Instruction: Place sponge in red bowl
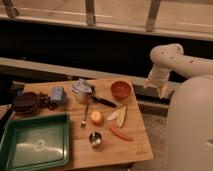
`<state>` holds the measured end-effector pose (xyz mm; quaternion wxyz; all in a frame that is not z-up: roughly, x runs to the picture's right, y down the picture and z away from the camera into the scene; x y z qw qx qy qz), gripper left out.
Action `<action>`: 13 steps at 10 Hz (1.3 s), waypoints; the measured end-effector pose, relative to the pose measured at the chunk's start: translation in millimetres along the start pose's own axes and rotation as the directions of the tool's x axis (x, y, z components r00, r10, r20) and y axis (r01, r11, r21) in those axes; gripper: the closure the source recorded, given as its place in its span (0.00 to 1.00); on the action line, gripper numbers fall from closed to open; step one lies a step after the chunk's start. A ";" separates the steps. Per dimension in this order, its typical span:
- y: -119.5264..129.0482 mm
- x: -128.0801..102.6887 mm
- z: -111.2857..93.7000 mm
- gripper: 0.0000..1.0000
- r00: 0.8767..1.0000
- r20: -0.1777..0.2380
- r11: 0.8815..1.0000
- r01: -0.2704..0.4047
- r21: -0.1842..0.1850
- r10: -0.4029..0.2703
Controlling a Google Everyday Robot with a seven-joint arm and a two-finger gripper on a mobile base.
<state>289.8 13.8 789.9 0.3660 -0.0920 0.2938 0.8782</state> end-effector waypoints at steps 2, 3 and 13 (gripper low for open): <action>0.0 0.0 0.0 0.34 1.000 0.000 1.000 0.000 0.000 0.000; 0.0 0.0 0.0 0.34 1.000 0.000 1.000 0.000 0.000 0.000; 43.0 30.4 -15.1 0.34 0.971 0.199 0.981 0.158 -0.109 -0.135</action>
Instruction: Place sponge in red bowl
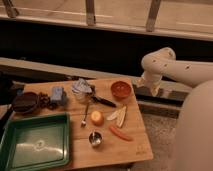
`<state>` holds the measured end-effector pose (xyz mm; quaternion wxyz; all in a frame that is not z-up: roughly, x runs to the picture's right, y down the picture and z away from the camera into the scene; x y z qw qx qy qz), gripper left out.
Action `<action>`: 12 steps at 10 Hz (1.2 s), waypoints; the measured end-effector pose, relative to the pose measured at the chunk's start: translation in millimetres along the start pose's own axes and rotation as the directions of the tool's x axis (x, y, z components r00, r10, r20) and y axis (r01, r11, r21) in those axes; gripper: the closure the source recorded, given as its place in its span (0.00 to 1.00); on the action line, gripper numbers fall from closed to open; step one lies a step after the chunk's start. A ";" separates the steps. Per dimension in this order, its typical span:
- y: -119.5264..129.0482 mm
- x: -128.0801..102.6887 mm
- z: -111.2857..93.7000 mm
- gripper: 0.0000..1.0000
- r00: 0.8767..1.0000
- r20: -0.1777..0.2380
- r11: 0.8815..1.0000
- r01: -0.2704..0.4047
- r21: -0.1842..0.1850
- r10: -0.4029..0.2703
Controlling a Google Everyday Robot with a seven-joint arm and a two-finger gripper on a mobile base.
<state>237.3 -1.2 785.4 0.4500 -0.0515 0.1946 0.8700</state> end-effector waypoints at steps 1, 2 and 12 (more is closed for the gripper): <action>14.6 5.0 -7.1 0.34 0.999 0.032 0.999 0.038 -0.027 -0.037; 35.0 12.3 -16.3 0.34 0.995 0.062 0.995 0.087 -0.057 -0.083; 173.3 78.4 -78.6 0.34 0.916 0.139 0.898 0.398 -0.191 -0.376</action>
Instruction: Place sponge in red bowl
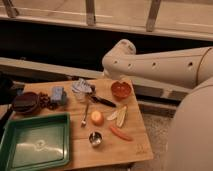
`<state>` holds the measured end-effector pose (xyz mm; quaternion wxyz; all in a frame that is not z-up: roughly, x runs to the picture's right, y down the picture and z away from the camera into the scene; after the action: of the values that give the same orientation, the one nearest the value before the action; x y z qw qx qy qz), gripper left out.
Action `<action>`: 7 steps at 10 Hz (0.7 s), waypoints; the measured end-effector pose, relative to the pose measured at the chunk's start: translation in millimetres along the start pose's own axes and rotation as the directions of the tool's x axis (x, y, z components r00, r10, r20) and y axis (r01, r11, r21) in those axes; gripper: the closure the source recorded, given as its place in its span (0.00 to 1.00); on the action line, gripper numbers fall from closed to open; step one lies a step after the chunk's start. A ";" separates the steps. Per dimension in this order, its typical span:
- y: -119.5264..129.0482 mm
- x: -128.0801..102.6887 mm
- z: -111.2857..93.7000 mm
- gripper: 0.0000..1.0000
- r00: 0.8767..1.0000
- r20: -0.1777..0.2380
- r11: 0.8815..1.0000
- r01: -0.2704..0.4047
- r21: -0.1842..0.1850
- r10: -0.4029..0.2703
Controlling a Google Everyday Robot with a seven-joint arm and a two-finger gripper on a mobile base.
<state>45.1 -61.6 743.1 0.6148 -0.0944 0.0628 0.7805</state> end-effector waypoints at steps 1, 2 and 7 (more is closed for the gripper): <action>6.4 0.7 -2.7 0.34 1.000 -0.015 1.000 0.019 -0.017 -0.019; 12.9 1.5 -4.9 0.34 0.999 -0.025 0.999 0.032 -0.032 -0.033; 13.4 3.0 -0.3 0.34 0.998 -0.043 0.998 0.050 -0.049 -0.053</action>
<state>31.4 -62.0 741.8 0.6308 -0.1280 0.0551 0.7634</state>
